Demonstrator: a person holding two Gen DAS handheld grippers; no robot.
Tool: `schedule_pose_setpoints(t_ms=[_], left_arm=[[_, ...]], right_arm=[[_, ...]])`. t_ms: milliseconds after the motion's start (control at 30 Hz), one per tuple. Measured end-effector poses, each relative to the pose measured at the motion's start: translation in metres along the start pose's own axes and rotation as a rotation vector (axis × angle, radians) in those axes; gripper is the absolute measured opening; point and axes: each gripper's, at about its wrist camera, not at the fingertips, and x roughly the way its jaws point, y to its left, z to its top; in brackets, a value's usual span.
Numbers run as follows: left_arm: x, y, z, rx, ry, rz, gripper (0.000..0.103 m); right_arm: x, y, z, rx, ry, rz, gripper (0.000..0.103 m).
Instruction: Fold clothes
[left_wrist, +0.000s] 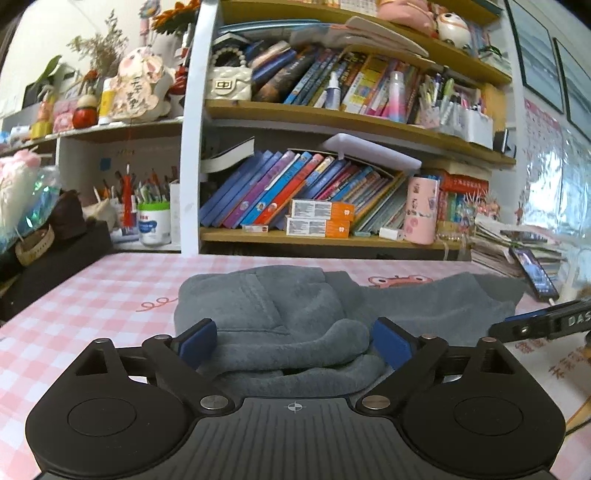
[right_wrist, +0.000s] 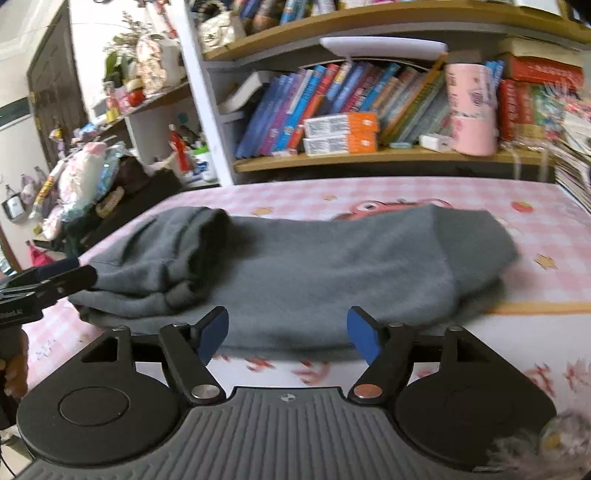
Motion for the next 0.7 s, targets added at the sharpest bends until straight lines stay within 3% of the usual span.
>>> schedule_pose_setpoints(t_ms=[333, 700], left_arm=[[0.000, 0.000, -0.006, 0.029, -0.023, -0.022, 0.100], [0.001, 0.003, -0.006, 0.016, -0.019, -0.042, 0.102]], right_arm=[[-0.018, -0.061, -0.001, 0.219, 0.026, -0.148, 0.077], [0.012, -0.095, 0.020, 0.494, 0.061, -0.076, 0.080]])
